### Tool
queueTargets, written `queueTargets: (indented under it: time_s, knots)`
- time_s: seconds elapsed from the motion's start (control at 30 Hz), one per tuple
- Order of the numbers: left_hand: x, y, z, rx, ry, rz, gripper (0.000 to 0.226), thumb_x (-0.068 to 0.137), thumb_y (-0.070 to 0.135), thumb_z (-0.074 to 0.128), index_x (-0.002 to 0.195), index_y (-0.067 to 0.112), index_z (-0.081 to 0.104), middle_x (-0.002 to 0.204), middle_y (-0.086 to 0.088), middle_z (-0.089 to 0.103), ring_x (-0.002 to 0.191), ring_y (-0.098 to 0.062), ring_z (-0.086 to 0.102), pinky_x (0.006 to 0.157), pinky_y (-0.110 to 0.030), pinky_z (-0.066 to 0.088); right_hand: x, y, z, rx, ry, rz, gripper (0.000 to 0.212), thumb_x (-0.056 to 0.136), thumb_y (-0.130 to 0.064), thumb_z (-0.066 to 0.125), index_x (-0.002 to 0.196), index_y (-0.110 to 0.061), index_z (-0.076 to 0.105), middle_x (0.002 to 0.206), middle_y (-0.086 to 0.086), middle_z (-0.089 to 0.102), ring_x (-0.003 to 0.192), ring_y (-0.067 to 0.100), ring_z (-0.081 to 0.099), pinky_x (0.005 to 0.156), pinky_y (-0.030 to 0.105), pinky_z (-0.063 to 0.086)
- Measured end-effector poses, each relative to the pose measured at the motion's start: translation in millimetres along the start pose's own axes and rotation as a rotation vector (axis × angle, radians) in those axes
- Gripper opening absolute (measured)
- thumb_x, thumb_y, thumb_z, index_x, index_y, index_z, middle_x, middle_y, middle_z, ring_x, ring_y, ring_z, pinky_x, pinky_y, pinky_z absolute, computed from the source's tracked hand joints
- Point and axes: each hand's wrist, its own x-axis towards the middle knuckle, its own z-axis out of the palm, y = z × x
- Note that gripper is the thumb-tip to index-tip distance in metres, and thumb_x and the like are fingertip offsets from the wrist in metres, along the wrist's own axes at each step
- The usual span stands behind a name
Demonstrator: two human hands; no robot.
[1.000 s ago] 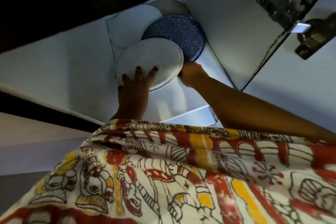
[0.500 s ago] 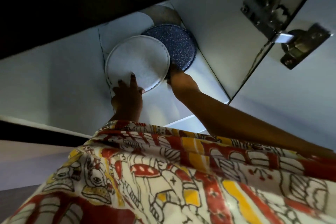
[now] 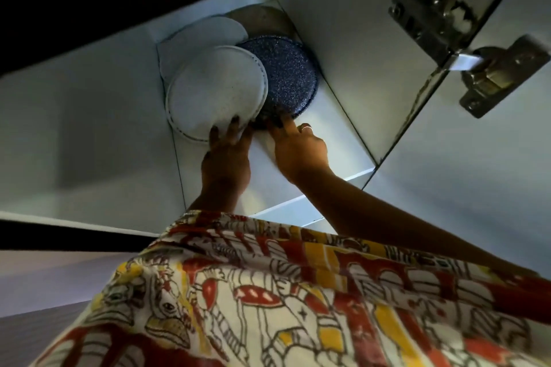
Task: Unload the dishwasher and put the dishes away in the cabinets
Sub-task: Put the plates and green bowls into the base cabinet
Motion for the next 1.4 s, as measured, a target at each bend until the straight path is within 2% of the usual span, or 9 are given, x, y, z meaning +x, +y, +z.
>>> queueTargets:
  time_s: [0.13, 0.23, 0.33, 0.5, 0.77, 0.93, 1.07, 1.2, 1.4]
  knots:
    - [7, 0, -5, -0.027, -0.072, -0.075, 0.057, 0.099, 0.033, 0.033, 0.148, 0.04, 0.006, 0.159, 0.006, -0.008, 0.14, -0.049, 0.005, 0.101, -0.058, 0.037, 10, 2, 6, 0.025, -0.024, 0.038, 0.054, 0.098, -0.038, 0.032, 0.149, -0.033, 0.014, 0.158, 0.004, 0.013, 0.114, 0.035, 0.047, 0.071, 0.043, 0.048]
    - [10, 0, -6, -0.056, -0.093, -0.111, 0.057, 0.099, 0.038, 0.031, 0.147, 0.042, 0.001, 0.158, 0.005, -0.014, 0.137, -0.051, 0.013, 0.1, -0.058, 0.038, 23, 6, 13, 0.071, -0.047, 0.086, 0.067, 0.095, -0.05, 0.034, 0.151, -0.029, 0.004, 0.155, 0.007, 0.025, 0.112, 0.036, 0.05, 0.069, 0.038, 0.04]
    - [15, -3, -6, -0.103, -0.134, -0.162, 0.059, 0.098, 0.044, 0.029, 0.147, 0.045, -0.004, 0.158, 0.001, -0.018, 0.139, -0.05, 0.01, 0.102, -0.062, 0.033, 35, 4, 19, 0.106, -0.054, 0.131, 0.076, 0.091, -0.058, 0.035, 0.151, -0.029, -0.001, 0.153, 0.009, 0.029, 0.107, 0.035, 0.053, 0.065, 0.037, 0.035]
    - [16, -7, -7, -0.109, -0.132, -0.242, 0.066, 0.095, 0.051, 0.035, 0.146, 0.046, -0.008, 0.158, -0.008, -0.01, 0.138, -0.043, 0.015, 0.097, -0.059, 0.036, 37, 0, 12, 0.088, -0.098, 0.161, 0.076, 0.091, -0.059, 0.035, 0.151, -0.028, -0.001, 0.159, 0.012, 0.003, 0.111, 0.036, 0.052, 0.064, 0.039, 0.038]
    - [-4, 7, -3, -0.214, -0.093, -0.335, 0.072, 0.096, 0.041, 0.042, 0.141, 0.051, -0.013, 0.158, -0.009, -0.007, 0.141, -0.041, 0.012, 0.102, -0.065, 0.031, 23, -6, -3, 0.124, -0.133, 0.141, 0.067, 0.097, -0.052, 0.033, 0.145, -0.047, -0.013, 0.155, 0.008, -0.026, 0.119, 0.038, 0.044, 0.065, 0.038, 0.039]
    - [-22, 11, -1, -0.224, -0.202, -0.361, 0.069, 0.097, 0.04, 0.039, 0.144, 0.047, -0.012, 0.159, -0.005, -0.004, 0.145, -0.033, 0.002, 0.107, -0.062, 0.023, 8, -4, -4, 0.06, -0.16, 0.125, 0.062, 0.099, -0.046, 0.029, 0.147, -0.042, -0.01, 0.157, 0.008, -0.02, 0.129, 0.037, 0.035, 0.074, 0.04, 0.045]
    - [-44, 14, -2, -0.201, -0.263, -0.339, 0.065, 0.098, 0.041, 0.038, 0.148, 0.039, -0.003, 0.159, -0.004, -0.004, 0.145, -0.031, 0.001, 0.108, -0.059, 0.024, -13, -5, -5, -0.001, -0.208, 0.147, 0.058, 0.1, -0.045, 0.026, 0.15, -0.035, -0.002, 0.158, 0.013, -0.011, 0.136, 0.037, 0.028, 0.084, 0.044, 0.048]
    - [-74, 20, -4, -0.15, -0.311, -0.273, 0.07, 0.097, 0.031, 0.043, 0.149, 0.032, -0.004, 0.158, -0.006, -0.003, 0.145, -0.032, 0.003, 0.109, -0.054, 0.027, -40, -4, -8, -0.021, -0.274, 0.133, 0.058, 0.101, -0.042, 0.027, 0.151, -0.031, -0.001, 0.158, 0.016, -0.011, 0.136, 0.036, 0.03, 0.088, 0.044, 0.047]
    - [-138, 46, -7, -0.242, -0.428, -0.232, 0.059, 0.102, 0.026, 0.031, 0.151, 0.013, 0.001, 0.157, -0.017, 0.007, 0.143, -0.034, 0.018, 0.116, -0.045, 0.022, -104, -1, -27, -0.135, -0.414, 0.084, 0.069, 0.099, -0.04, 0.039, 0.152, -0.025, -0.002, 0.157, 0.021, -0.007, 0.133, 0.039, 0.037, 0.093, 0.044, 0.047]
